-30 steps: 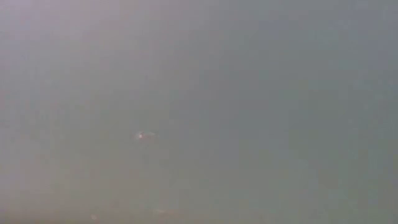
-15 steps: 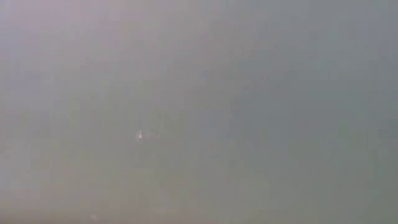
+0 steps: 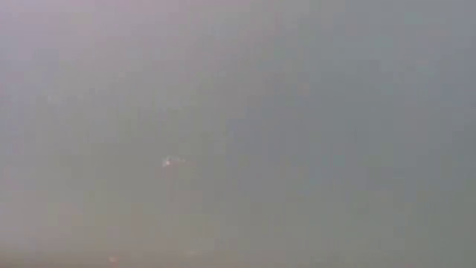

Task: Pick and place Stapler, Stapler remover, tape
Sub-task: Put the light green stapler into the green bin

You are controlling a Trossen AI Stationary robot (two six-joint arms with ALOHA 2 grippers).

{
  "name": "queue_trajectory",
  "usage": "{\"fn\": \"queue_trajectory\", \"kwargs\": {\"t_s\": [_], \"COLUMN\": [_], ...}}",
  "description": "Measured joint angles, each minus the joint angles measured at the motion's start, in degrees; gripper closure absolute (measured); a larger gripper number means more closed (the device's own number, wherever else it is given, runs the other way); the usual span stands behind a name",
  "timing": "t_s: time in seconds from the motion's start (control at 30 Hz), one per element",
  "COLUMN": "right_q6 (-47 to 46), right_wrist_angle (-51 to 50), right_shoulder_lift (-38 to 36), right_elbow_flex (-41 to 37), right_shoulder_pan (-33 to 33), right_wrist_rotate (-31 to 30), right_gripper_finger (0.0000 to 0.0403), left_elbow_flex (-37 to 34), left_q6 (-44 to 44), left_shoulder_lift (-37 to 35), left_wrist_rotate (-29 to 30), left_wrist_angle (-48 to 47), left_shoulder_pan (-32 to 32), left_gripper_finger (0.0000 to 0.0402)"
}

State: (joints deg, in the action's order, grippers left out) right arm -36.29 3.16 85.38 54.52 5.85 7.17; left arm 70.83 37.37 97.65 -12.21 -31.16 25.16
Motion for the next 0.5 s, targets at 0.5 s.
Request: {"fn": "queue_trajectory", "kwargs": {"t_s": [0.5], "right_q6": [1.40], "right_wrist_angle": [3.10], "right_shoulder_lift": [0.00], "right_elbow_flex": [0.00], "right_shoulder_pan": [-0.24], "right_wrist_rotate": [-1.59], "right_gripper_finger": [0.0294], "left_elbow_flex": [-0.01], "left_q6": [0.21], "left_shoulder_lift": [9.01], "left_wrist_rotate": [0.67], "left_wrist_angle": [1.27], "left_shoulder_pan": [0.02], "left_gripper_finger": [0.0285]}}
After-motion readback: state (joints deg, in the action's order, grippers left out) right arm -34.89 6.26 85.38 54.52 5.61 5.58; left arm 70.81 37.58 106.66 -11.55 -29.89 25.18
